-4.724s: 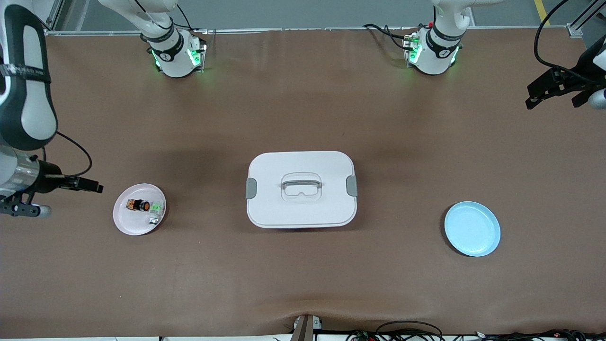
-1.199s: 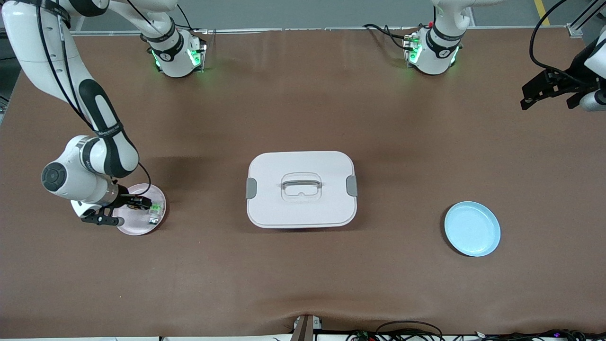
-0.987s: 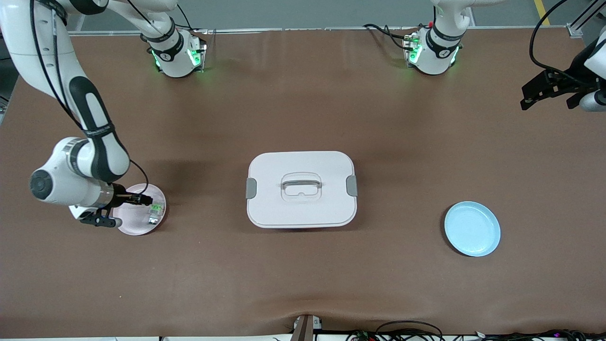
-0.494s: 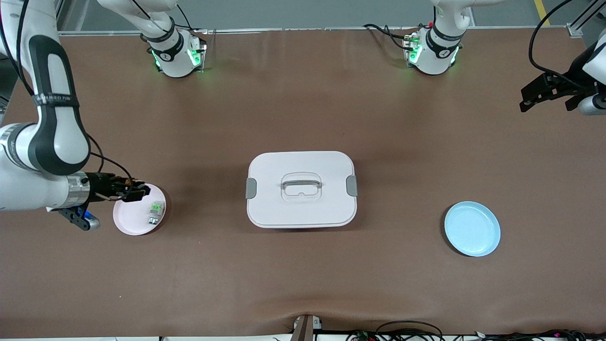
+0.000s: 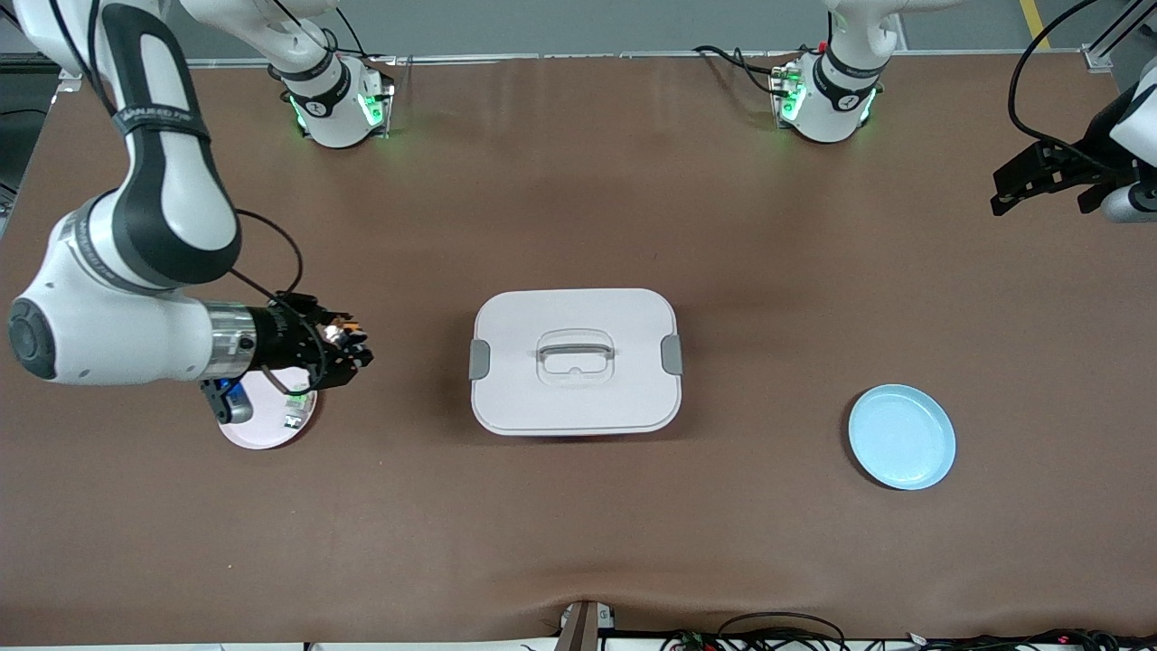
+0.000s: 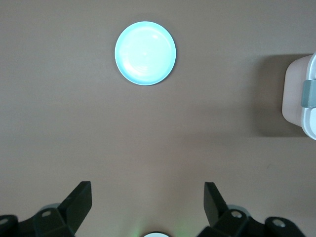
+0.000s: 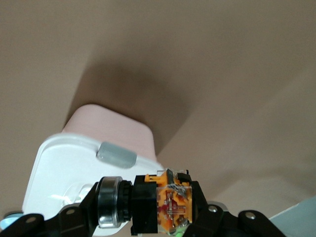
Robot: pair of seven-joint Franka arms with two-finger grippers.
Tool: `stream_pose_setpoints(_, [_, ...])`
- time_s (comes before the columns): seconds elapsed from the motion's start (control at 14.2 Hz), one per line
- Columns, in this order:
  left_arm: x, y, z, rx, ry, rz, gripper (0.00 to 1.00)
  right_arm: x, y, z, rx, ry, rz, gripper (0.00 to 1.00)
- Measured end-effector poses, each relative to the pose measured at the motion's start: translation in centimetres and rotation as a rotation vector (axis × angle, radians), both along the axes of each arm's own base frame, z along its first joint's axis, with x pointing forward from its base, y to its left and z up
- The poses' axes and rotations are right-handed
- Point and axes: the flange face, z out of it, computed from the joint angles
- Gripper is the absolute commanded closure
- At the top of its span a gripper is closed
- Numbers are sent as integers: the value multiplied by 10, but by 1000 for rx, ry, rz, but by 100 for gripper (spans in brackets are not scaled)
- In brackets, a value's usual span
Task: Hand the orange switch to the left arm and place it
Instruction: 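Lift the switch with the right gripper and carry it over the box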
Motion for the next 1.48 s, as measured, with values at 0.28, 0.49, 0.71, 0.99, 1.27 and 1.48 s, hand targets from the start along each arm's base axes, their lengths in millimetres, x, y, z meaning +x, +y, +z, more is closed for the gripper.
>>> stream_pose_setpoints(0.28, [6, 1, -9, -1, 14, 2, 0, -4, 50, 32, 21, 57, -147, 100])
stream_pose_setpoints(0.49, [7, 1, -10, -1, 15, 1, 0, -9, 82, 58, 25, 68, -222, 100])
stream_pose_setpoints(0.71, [7, -2, -8, -1, 11, -5, 0, -14, 115, 66, 27, 51, -285, 100])
stream_pose_setpoints(0.99, [5, -23, -7, -45, 13, -36, 0, -23, 165, 78, 76, 24, -372, 100])
stream_pose_setpoints(1.27, [5, -71, -5, -134, -18, -109, 0, -35, 204, 106, 113, 11, -438, 100])
stream_pose_setpoints(1.48, [13, -114, -17, -250, -23, -158, 0, -48, 238, 117, 130, 39, -474, 100])
